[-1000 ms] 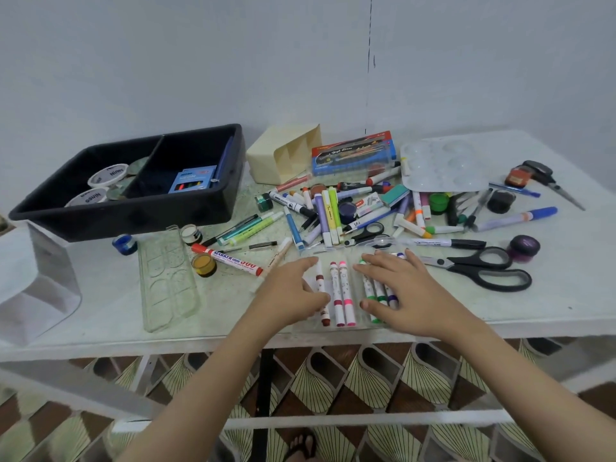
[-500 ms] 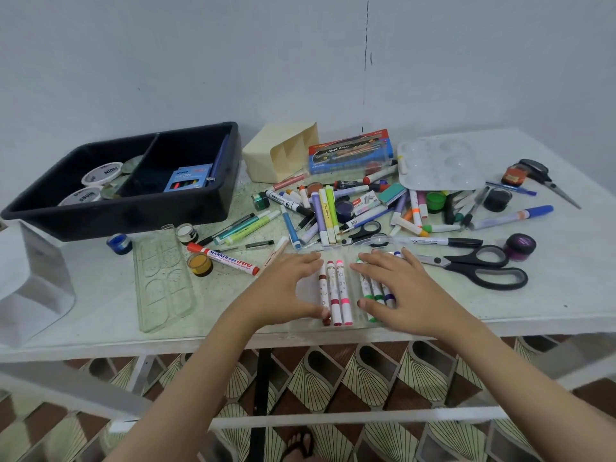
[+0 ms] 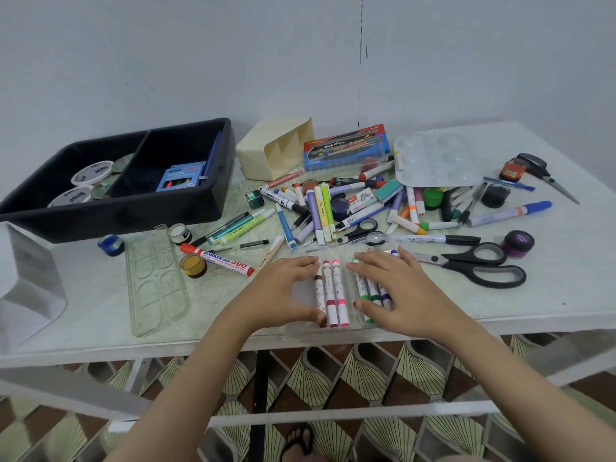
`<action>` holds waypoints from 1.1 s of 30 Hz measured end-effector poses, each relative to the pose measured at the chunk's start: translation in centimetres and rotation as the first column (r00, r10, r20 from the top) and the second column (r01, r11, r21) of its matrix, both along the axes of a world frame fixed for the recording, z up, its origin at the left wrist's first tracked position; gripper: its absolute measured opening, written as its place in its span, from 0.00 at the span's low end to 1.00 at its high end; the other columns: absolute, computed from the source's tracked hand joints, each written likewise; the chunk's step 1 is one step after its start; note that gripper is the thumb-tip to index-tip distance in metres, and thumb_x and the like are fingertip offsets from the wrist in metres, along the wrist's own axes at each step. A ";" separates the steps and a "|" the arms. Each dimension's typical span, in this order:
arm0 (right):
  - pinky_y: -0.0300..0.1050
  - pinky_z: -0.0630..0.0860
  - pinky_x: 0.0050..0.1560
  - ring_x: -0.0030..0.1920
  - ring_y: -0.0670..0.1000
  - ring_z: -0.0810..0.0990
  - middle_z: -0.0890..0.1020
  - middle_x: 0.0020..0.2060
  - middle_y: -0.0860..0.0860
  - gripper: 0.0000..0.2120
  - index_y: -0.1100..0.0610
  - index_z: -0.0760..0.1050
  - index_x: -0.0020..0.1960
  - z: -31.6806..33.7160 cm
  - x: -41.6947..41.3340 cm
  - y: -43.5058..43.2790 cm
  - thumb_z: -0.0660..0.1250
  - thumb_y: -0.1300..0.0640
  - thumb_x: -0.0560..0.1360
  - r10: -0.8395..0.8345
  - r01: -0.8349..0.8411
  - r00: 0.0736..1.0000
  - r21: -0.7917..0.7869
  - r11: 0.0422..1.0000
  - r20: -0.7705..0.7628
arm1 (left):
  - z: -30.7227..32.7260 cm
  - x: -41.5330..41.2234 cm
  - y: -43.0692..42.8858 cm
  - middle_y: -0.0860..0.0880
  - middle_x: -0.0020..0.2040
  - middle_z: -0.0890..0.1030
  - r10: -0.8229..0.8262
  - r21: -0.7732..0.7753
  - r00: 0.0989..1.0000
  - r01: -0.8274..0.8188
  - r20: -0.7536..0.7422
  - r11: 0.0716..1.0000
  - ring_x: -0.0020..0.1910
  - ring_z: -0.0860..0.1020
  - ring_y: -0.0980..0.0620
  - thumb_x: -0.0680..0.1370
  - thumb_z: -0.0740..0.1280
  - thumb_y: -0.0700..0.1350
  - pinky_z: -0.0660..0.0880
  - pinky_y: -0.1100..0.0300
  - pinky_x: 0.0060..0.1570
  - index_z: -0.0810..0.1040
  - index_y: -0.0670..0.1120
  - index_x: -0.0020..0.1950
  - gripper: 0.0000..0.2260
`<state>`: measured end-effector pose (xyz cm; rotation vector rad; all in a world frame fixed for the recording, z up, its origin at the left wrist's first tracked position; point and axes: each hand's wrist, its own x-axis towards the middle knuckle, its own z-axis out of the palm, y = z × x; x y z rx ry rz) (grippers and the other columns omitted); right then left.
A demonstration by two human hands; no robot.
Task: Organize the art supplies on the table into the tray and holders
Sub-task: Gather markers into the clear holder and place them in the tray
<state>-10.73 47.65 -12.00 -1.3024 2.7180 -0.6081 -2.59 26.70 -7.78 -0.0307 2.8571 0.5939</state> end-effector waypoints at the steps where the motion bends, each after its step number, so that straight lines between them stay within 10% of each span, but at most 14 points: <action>1: 0.50 0.40 0.73 0.74 0.45 0.57 0.64 0.72 0.44 0.37 0.45 0.63 0.73 0.0 0.0 0.0 0.47 0.32 0.68 0.001 -0.001 1.000 0.000 1.000 -0.001 | -0.1 0.0 -0.1 0.59 0.75 0.58 0.010 0.023 1.000 -0.010 -0.002 1.000 0.73 0.55 0.57 0.69 0.73 0.56 0.52 0.57 0.70 0.60 0.52 0.75 0.38; 10: 0.47 0.40 0.72 0.73 0.44 0.58 0.65 0.71 0.43 0.35 0.44 0.64 0.72 0.0 -0.1 0.0 0.49 0.32 0.68 0.014 -0.014 1.000 -0.020 1.000 0.003 | -0.3 -0.8 -0.1 0.54 0.67 0.68 0.163 0.207 0.986 -0.153 -0.034 0.966 0.66 0.67 0.53 0.66 0.77 0.48 0.66 0.56 0.63 0.65 0.53 0.71 0.36; 16: 0.50 0.42 0.73 0.73 0.44 0.58 0.65 0.71 0.43 0.34 0.43 0.63 0.72 -0.1 -0.1 0.1 0.50 0.33 0.69 0.021 -0.021 1.000 -0.019 1.000 0.008 | 1.4 -1.0 -0.5 0.49 0.47 0.79 0.547 0.730 0.815 -0.254 -0.192 0.635 0.40 0.81 0.60 0.69 0.72 0.30 0.76 0.70 0.39 0.78 0.49 0.49 0.16; 22: 0.49 0.41 0.73 0.73 0.43 0.57 0.65 0.71 0.42 0.35 0.44 0.63 0.72 0.0 -0.2 0.1 0.49 0.32 0.68 0.016 -0.016 1.000 -0.015 1.000 0.003 | 0.7 0.2 -0.6 0.54 0.44 0.76 0.198 0.275 0.711 -0.007 -0.674 0.961 0.44 0.75 0.60 0.70 0.72 0.35 0.73 0.73 0.46 0.82 0.47 0.46 0.09; 27: 0.47 0.40 0.72 0.72 0.43 0.57 0.65 0.71 0.42 0.34 0.44 0.63 0.72 -0.1 -0.2 0.0 0.49 0.32 0.69 0.016 -0.016 1.000 -0.016 1.000 -0.010 | -1.6 1.2 0.3 0.59 0.49 0.74 -0.083 0.110 0.941 0.125 -0.327 0.986 0.50 0.72 0.65 0.73 0.64 0.30 0.67 0.77 0.51 0.81 0.52 0.55 0.19; 33: 0.47 0.40 0.72 0.72 0.42 0.57 0.65 0.71 0.42 0.35 0.43 0.63 0.72 -0.1 -0.1 0.0 0.49 0.32 0.68 0.015 -0.015 1.000 -0.012 1.000 -0.003 | -2.0 1.3 0.0 0.56 0.60 0.75 0.206 0.182 0.894 -0.143 -0.397 0.973 0.61 0.69 0.61 0.75 0.66 0.39 0.65 0.63 0.62 0.77 0.53 0.59 0.15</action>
